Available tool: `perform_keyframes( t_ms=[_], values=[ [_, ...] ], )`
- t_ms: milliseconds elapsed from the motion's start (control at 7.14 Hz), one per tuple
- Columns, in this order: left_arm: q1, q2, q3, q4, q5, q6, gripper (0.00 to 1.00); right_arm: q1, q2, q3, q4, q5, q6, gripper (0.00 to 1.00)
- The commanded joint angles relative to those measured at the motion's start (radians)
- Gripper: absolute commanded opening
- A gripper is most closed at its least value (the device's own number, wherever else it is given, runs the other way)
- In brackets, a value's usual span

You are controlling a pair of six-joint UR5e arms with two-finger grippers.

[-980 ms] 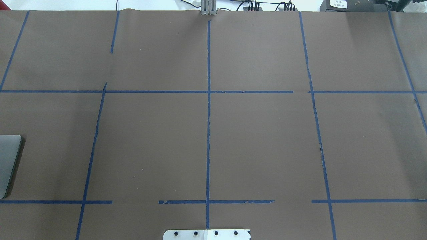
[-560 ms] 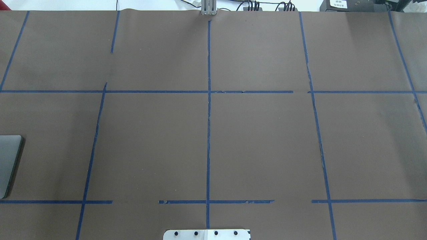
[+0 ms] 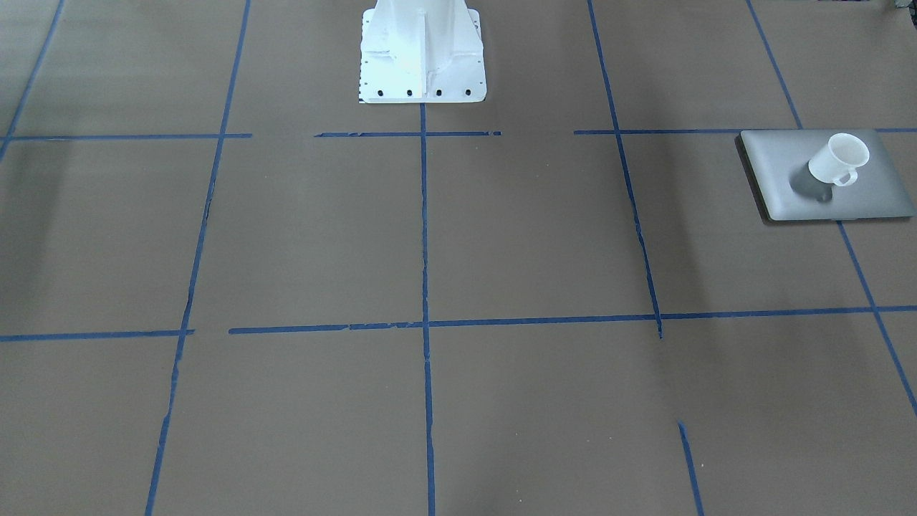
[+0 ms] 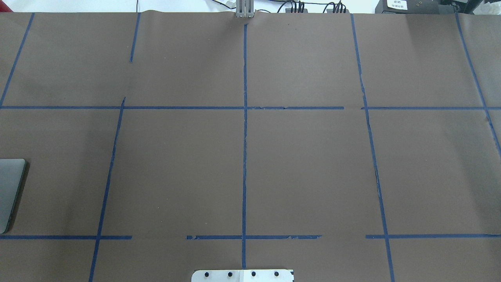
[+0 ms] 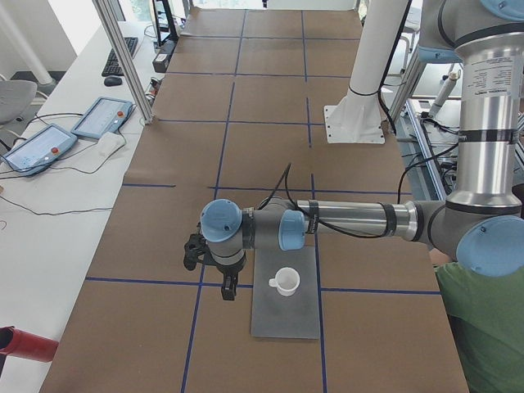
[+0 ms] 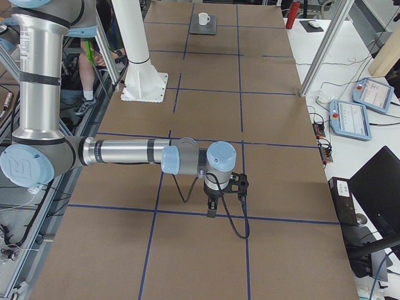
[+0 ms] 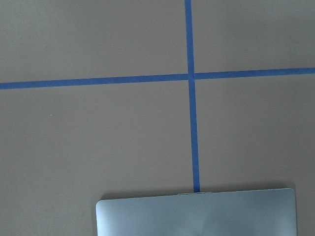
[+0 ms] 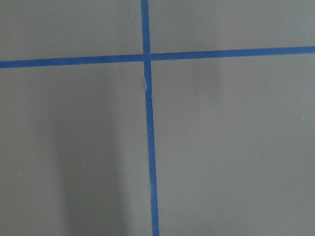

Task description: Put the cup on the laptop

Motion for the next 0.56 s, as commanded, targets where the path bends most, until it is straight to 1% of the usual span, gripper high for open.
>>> perform_keyframes(
  t_ms=[0,140,420],
  values=[
    [-0.012,-0.001,-0.011,0.001,0.003,0.002,1.0,0.0,0.0,0.0,0.0,0.0,0.0,1.0],
    [-0.04,-0.01,-0.011,0.001,0.003,0.002,1.0,0.0,0.0,0.0,0.0,0.0,0.0,1.0],
    [-0.041,-0.01,-0.008,0.001,0.003,0.0,1.0,0.0,0.0,0.0,0.0,0.0,0.0,1.0]
  ],
)
